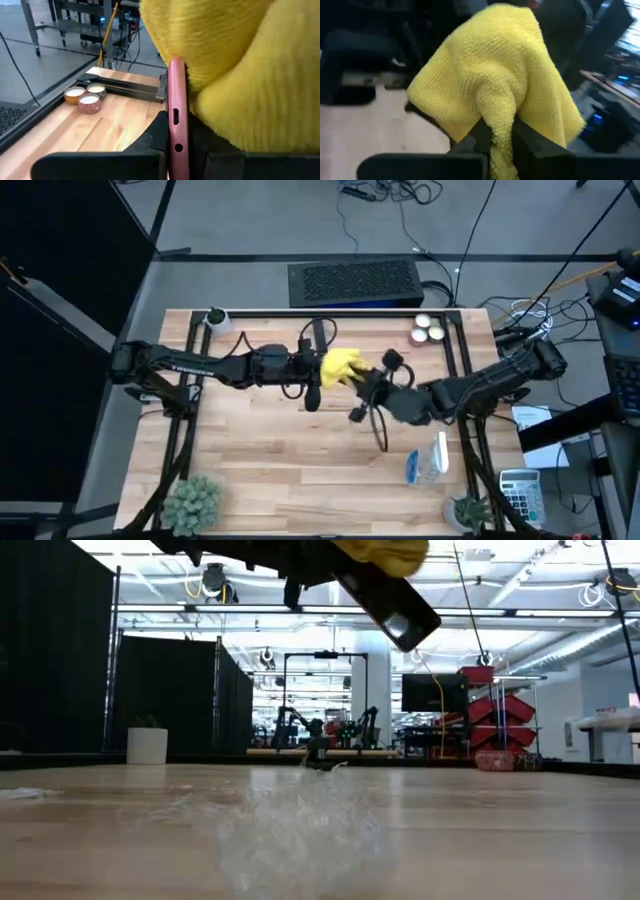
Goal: Apply microfiber cloth
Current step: Wipe the cellphone with a yellow microfiber cloth
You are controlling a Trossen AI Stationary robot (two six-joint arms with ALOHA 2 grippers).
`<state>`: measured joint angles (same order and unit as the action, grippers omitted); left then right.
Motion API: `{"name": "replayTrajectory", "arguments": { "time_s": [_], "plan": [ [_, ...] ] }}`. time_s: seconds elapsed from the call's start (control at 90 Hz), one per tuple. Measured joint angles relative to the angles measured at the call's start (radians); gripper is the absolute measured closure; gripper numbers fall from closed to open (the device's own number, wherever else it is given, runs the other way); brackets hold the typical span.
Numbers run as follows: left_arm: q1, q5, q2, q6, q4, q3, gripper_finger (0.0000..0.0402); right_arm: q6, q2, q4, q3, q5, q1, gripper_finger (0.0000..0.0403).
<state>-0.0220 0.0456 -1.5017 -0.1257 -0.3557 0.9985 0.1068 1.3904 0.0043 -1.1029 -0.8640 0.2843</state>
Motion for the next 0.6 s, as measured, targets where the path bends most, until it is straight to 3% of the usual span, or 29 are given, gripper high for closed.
{"name": "replayTrajectory", "arguments": {
  "time_s": [0.056,0.178,0.5,0.6],
  "plan": [
    [-0.001,0.008,-0.001,0.0,0.004,-0.002,0.0391,-0.014,0.018,0.001,0.0,0.047,-0.026,0.0387],
    [0.0,0.019,-0.004,0.0,0.01,-0.006,0.0391,-0.008,0.054,-0.007,0.0,0.041,-0.041,0.0387],
    [0.0,0.026,0.008,0.005,-0.003,-0.006,0.0391,-0.183,0.054,-0.401,0.0,-0.112,-0.005,0.0387],
    [0.0,0.027,0.011,0.009,-0.012,-0.005,0.0391,-0.177,0.055,-0.373,0.002,-0.131,0.004,0.0387]
  ]
}}
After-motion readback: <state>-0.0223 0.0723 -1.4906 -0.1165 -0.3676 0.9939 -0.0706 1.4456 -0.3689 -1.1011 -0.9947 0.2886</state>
